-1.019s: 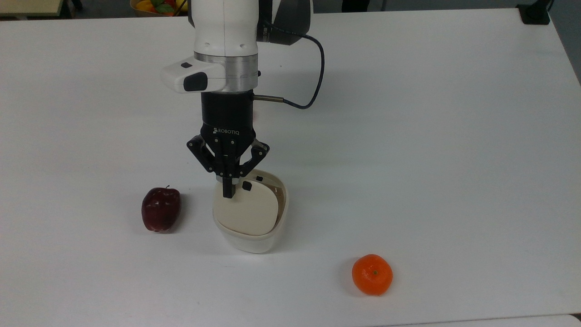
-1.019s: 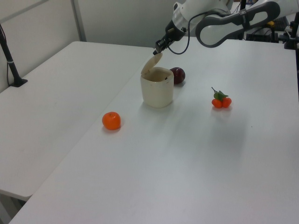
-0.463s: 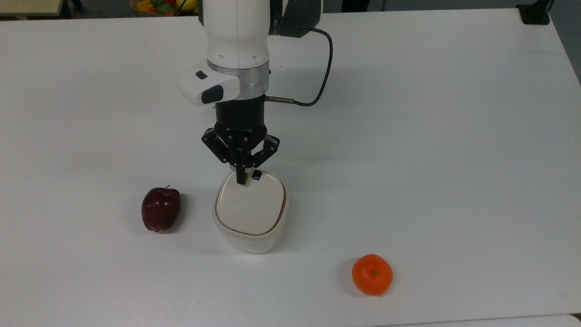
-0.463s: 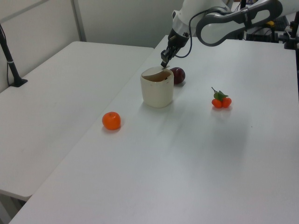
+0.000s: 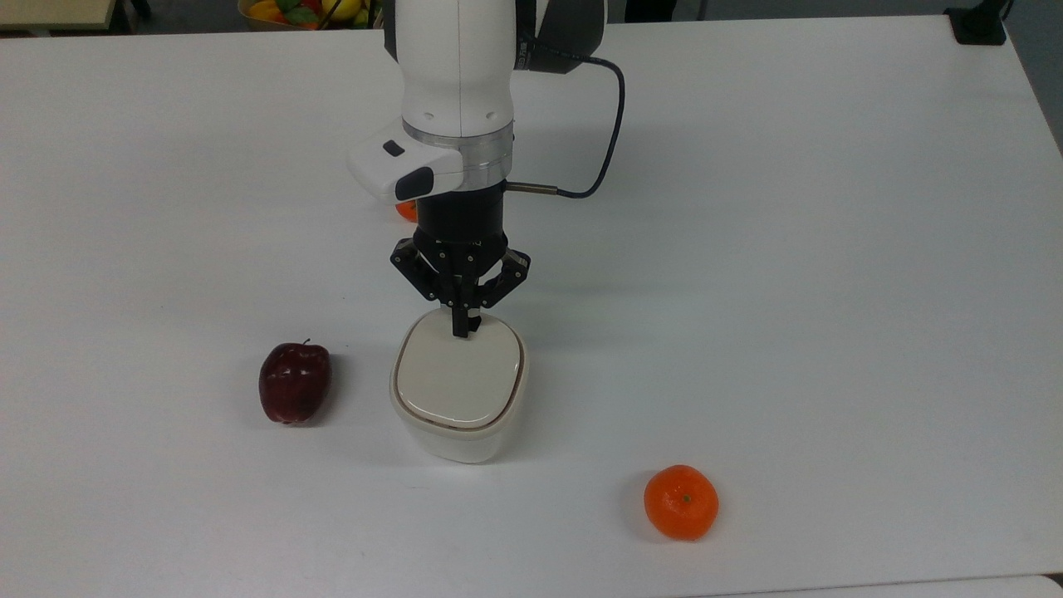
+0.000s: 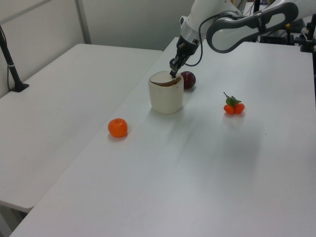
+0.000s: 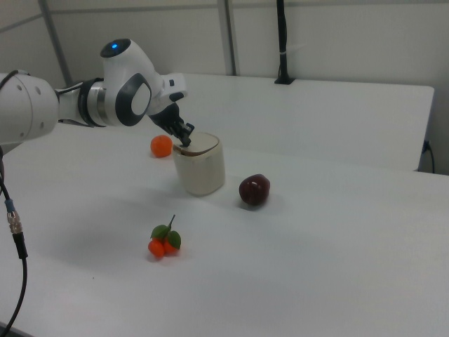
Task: Close garbage bin
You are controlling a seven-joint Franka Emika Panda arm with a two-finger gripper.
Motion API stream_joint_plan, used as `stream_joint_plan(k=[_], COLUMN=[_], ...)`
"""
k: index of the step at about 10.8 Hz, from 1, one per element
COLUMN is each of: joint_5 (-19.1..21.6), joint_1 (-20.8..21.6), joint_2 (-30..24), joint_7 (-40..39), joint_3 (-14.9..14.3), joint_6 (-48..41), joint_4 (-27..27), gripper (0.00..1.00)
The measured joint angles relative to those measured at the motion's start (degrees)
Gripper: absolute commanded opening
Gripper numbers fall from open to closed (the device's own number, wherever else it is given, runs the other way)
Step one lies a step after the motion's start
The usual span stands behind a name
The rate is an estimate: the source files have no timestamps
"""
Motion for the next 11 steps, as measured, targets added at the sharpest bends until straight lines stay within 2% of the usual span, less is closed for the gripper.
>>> stream_joint_plan(k=[11], joint_5=[-0.06], joint_1=[0.02], joint_2=[1.06], joint_7=[-0.04], joint_3=[0.0], joint_6=[0.01], joint_4=[-0.17], gripper=[0.0])
